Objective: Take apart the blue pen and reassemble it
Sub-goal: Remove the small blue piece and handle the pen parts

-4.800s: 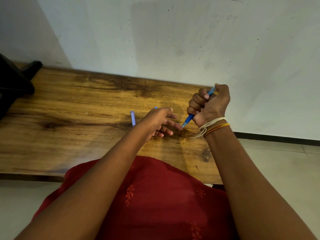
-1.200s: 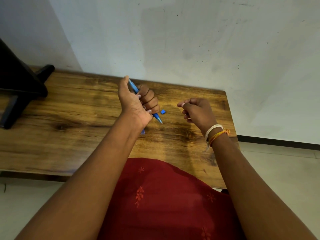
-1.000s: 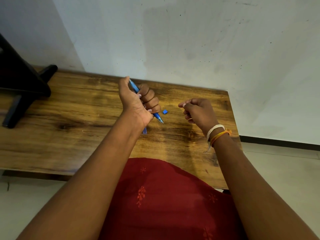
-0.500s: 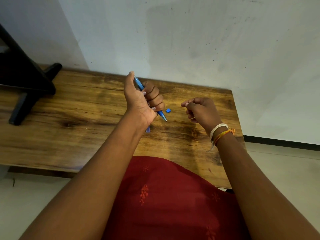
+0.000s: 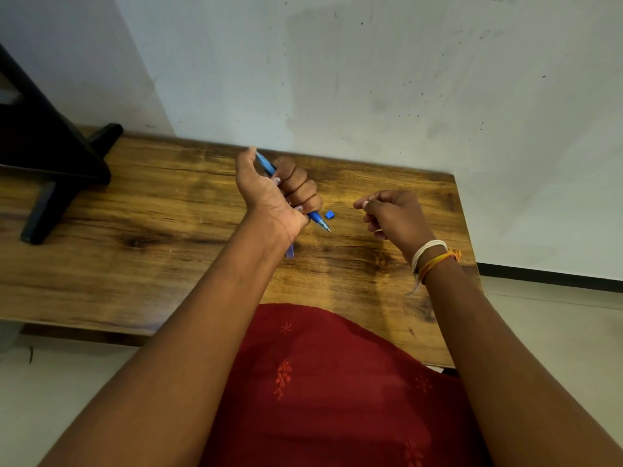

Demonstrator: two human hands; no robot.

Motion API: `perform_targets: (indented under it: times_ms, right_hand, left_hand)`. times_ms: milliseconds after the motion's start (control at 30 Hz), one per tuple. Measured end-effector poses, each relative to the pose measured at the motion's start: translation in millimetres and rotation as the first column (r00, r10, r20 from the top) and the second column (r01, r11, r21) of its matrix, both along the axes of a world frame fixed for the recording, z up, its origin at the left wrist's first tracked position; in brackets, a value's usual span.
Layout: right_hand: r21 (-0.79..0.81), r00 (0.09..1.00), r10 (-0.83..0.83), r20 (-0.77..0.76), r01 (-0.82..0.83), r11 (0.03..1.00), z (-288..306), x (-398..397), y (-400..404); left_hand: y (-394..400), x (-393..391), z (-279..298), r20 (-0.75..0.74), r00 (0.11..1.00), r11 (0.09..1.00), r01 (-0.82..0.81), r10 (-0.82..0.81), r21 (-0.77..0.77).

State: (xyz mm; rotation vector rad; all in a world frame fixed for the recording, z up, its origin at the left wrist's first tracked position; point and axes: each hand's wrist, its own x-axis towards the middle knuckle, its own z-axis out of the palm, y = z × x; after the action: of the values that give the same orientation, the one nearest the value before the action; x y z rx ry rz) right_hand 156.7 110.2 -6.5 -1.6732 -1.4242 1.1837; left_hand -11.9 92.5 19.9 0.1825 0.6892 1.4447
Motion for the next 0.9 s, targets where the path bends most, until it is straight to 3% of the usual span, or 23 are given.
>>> perform_targets:
  times_ms: [900]
  right_hand:
    - [-0.042, 1.0, 0.021, 0.0, -0.021, 0.999, 0.0, -0.7, 0.7]
  left_hand:
    - [-0.2, 0.9, -1.6, -0.036, 0.999, 1.0, 0.023, -0.022, 0.007]
